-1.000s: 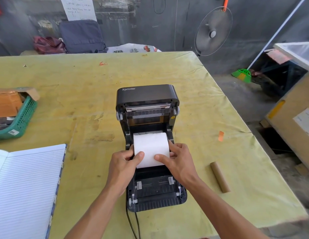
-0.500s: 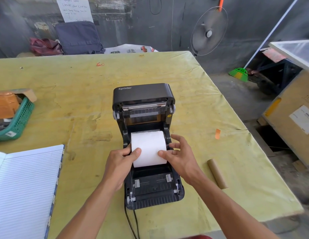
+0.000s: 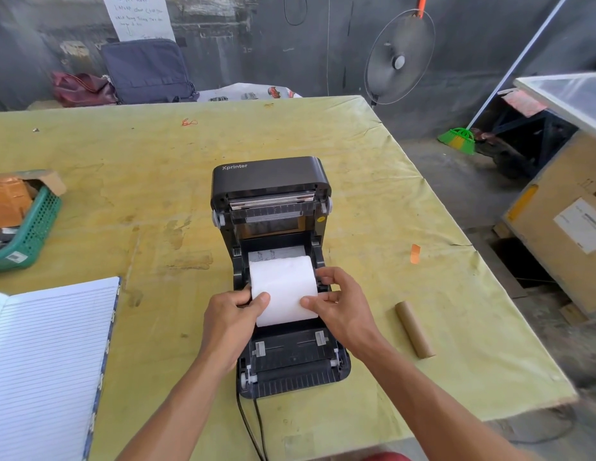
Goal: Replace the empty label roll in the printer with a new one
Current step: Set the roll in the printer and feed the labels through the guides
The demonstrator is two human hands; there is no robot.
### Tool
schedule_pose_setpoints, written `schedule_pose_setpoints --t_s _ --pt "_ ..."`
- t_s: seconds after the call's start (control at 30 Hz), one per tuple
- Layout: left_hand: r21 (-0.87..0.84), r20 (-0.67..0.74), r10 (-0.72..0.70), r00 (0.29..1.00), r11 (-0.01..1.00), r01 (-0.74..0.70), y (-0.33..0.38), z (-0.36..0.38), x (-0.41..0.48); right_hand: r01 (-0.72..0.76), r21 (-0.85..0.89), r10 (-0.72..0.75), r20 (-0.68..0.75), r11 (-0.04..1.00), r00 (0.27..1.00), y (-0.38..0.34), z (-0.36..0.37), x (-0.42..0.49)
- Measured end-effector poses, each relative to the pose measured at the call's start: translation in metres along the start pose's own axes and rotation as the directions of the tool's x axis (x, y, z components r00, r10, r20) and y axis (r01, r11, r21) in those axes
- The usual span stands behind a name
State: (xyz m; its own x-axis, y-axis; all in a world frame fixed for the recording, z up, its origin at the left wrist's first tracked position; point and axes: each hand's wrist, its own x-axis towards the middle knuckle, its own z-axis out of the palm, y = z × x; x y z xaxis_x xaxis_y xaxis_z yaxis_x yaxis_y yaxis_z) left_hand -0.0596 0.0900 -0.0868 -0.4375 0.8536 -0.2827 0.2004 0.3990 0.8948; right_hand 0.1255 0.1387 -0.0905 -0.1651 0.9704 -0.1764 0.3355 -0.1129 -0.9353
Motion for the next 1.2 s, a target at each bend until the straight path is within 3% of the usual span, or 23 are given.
schedule_pose_setpoints --t_s 0.13,0.23,0.33,0.43,0.5,0.57,0.63,0.73,0.83,0.97,1.2 --pt "0.190 -0.077 0.062 0.995 0.981 -0.046 0.006 0.002 -0.004 0.003 -0.092 -0.004 -0.014 0.996 1.000 -0.001 0.001 0.002" --pt "0.285 -0.035 0.082 0.996 0.956 -0.069 0.014 -0.003 -0.002 0.082 -0.322 -0.073 0.038 0.943 0.997 -0.010 -0.001 0.006" --pt "0.419 0.006 0.133 0.991 0.900 -0.123 0.022 -0.009 0.005 0.275 -0.624 -0.225 0.159 0.732 0.961 -0.024 -0.002 0.012" --pt "0.599 0.093 0.310 0.946 0.742 -0.302 0.032 -0.010 0.013 0.423 -0.737 -0.294 0.309 0.527 0.905 -0.040 -0.001 0.019" --pt "0.621 0.271 0.342 0.900 0.652 -0.435 0.041 -0.012 0.022 0.445 -0.764 -0.239 0.375 0.467 0.895 -0.047 -0.001 0.024" --pt "0.645 0.408 0.279 0.869 0.586 -0.490 0.045 -0.014 0.030 0.444 -0.785 -0.168 0.413 0.433 0.895 -0.050 0.000 0.027" --pt "0.675 0.432 0.244 0.868 0.551 -0.491 0.043 -0.012 0.031 0.464 -0.800 -0.165 0.435 0.381 0.885 -0.045 0.001 0.025" --pt "0.730 0.371 0.311 0.875 0.485 -0.482 0.031 -0.007 0.023 0.509 -0.810 -0.249 0.450 0.290 0.858 -0.035 0.004 0.019" --pt "0.767 0.325 0.438 0.839 0.397 -0.504 0.013 -0.003 0.014 0.539 -0.796 -0.322 0.452 0.274 0.832 -0.031 0.003 0.017" --pt "0.774 0.324 0.609 0.723 0.269 -0.573 -0.005 0.001 0.001 0.556 -0.780 -0.383 0.439 0.286 0.813 -0.029 0.002 0.015" --pt "0.711 0.305 0.687 0.659 0.296 -0.638 -0.010 0.000 0.000 0.554 -0.761 -0.461 0.379 0.339 0.802 -0.015 0.004 0.004"
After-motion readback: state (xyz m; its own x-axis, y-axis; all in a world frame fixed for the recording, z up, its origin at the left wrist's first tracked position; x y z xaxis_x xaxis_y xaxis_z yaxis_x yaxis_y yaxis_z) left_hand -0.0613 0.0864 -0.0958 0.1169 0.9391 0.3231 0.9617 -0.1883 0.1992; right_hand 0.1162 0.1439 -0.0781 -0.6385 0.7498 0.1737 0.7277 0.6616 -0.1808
